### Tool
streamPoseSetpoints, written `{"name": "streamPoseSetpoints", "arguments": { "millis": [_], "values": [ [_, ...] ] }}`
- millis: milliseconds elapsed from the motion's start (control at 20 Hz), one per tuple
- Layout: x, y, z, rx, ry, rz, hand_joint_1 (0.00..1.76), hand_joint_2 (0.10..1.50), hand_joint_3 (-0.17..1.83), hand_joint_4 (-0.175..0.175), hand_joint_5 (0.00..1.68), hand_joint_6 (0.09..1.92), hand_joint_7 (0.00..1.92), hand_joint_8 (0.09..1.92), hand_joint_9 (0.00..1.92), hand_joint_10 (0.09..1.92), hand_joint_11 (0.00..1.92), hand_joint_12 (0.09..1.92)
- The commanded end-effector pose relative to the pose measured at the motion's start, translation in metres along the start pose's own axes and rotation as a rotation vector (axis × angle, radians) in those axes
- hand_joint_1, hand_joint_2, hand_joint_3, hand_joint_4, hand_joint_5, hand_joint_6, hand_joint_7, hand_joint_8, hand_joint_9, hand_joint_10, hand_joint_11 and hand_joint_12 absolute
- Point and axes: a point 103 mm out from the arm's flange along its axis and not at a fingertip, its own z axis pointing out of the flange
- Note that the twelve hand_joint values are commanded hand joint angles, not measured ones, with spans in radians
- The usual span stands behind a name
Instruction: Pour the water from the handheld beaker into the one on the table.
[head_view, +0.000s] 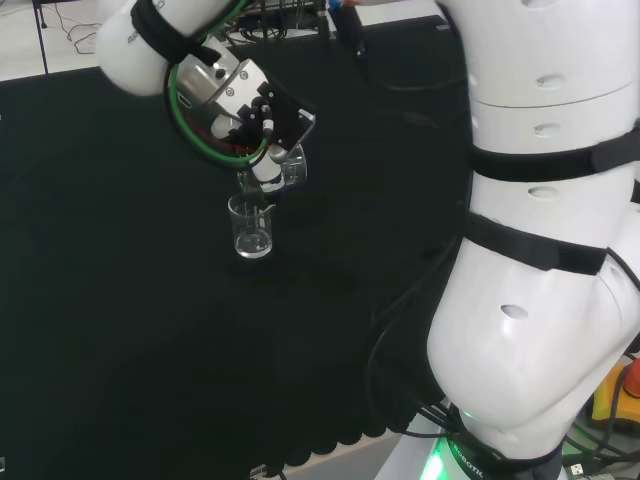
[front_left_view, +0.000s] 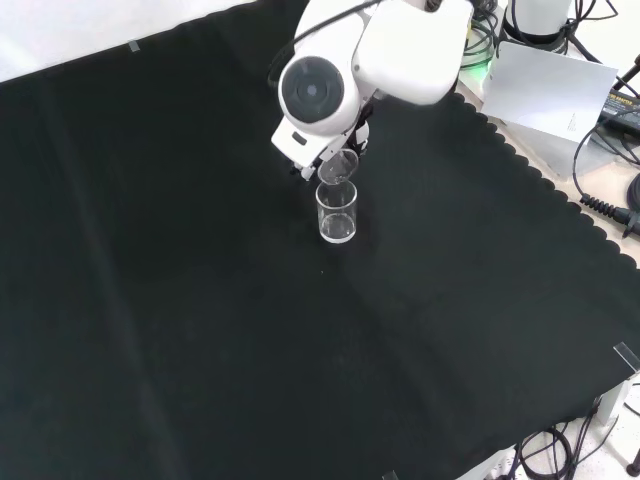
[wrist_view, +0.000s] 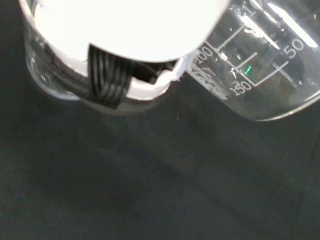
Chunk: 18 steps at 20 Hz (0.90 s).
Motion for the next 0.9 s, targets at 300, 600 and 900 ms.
{"name": "streamPoseSetpoints", "arguments": {
  "millis": [300, 600, 900],
  "values": [
    [-0.030, -0.008, 0.013, -0.140, 0.199, -0.038, 1.32, 0.62, 0.66, -0.175, 1.33, 0.53, 1.39, 0.49, 1.74, 0.32, 1.35, 0.64],
    [-0.038, -0.008, 0.020, -0.228, 0.296, -0.048, 1.32, 0.62, 0.66, -0.175, 1.33, 0.54, 1.39, 0.49, 1.74, 0.32, 1.35, 0.64],
    [-0.053, -0.005, 0.028, -0.315, 0.388, -0.091, 1.32, 0.62, 0.66, -0.175, 1.33, 0.54, 1.39, 0.49, 1.73, 0.32, 1.35, 0.64]
  ]
}}
